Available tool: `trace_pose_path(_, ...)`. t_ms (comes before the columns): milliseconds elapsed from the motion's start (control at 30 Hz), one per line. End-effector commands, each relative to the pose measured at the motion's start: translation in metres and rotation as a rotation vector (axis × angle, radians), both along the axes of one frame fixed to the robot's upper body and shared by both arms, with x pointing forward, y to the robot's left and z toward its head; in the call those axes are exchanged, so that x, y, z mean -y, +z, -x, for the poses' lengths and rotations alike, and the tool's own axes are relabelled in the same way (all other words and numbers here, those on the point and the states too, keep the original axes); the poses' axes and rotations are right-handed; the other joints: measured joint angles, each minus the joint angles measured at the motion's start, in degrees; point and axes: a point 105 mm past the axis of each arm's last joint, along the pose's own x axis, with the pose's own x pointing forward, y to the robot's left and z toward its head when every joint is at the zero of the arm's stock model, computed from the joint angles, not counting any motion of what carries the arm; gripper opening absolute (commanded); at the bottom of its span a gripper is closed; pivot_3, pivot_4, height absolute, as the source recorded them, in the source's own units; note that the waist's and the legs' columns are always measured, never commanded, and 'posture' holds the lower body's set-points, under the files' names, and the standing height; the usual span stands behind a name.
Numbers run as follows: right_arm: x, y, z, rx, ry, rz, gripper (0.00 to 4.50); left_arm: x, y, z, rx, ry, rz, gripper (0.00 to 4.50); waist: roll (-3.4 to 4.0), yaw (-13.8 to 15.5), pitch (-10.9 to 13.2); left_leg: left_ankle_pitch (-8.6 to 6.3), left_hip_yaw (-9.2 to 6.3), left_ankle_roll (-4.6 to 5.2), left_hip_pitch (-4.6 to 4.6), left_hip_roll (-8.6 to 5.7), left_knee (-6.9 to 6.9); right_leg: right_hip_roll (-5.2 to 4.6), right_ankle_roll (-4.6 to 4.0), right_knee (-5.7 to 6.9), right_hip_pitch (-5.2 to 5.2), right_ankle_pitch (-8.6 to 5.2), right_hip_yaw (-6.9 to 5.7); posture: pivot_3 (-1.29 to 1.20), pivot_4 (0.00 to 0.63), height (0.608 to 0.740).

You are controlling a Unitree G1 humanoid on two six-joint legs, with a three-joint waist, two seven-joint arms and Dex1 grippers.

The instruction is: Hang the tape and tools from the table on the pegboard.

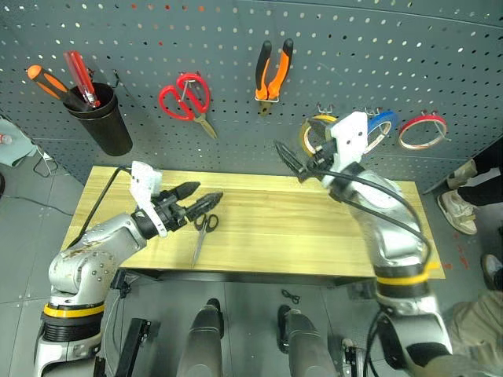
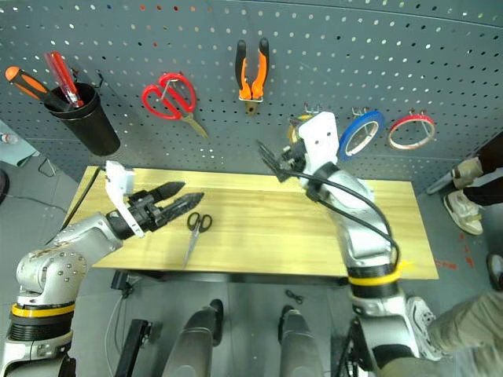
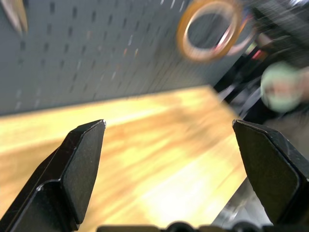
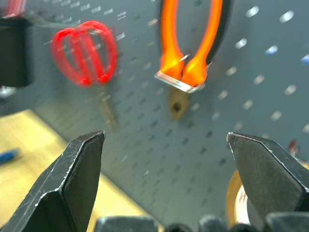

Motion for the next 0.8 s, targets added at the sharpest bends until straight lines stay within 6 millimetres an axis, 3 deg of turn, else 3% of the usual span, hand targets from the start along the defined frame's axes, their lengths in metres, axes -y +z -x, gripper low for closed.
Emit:
trace_pose_path(33, 0.005, -0.014, 0.025, -0.063, 0.123, 0.056, 4.47, -0.004, -0.017, -0.001, -0.030, 0.118, -0.130, 4.50, 0.00, -0.15, 0.00, 0.00, 0.00, 0.00, 0.00, 0.00, 0.01, 0.00, 0.00, 0.00, 0.00, 0.00, 0.00, 0.07, 0.296, 0.740)
trace_pose_path(233, 0.012, -0.054, 0.044, -0.162, 0.234, 0.172, 4.47, -0.007, -0.047, -0.002, -0.102, 0.266, -0.232, 4.50, -0.02, -0.24, 0.02, 0.01, 0.00, 0.02, 0.03, 0.00, 0.05, 0.02, 0.08, 0.00, 0.00, -0.07, 0.08, 0.08, 0.320, 0.740)
trace_pose_path(533, -0.010, -0.052, 0.059, -0.169, 0.392, 0.179, 4.47, -0.027, -0.086, -0.006, -0.199, 0.447, -0.360, 4.50, -0.05, -0.19, 0.05, 0.05, -0.01, 0.08, 0.10, 0.00, 0.07, 0.03, 0.13, 0.03, 0.00, -0.24, 0.12, 0.05, 0.352, 0.740)
trace_pose_path(800, -0.024, -0.066, 0.065, -0.248, 0.461, 0.276, 4.47, -0.023, -0.115, -0.016, -0.257, 0.412, -0.452, 4.50, -0.04, -0.06, 0.78, 0.05, -0.03, 0.09, 0.10, 0.00, 0.06, 0.02, -0.18, 0.04, -0.01, -0.42, 0.11, 0.02, 0.407, 0.740)
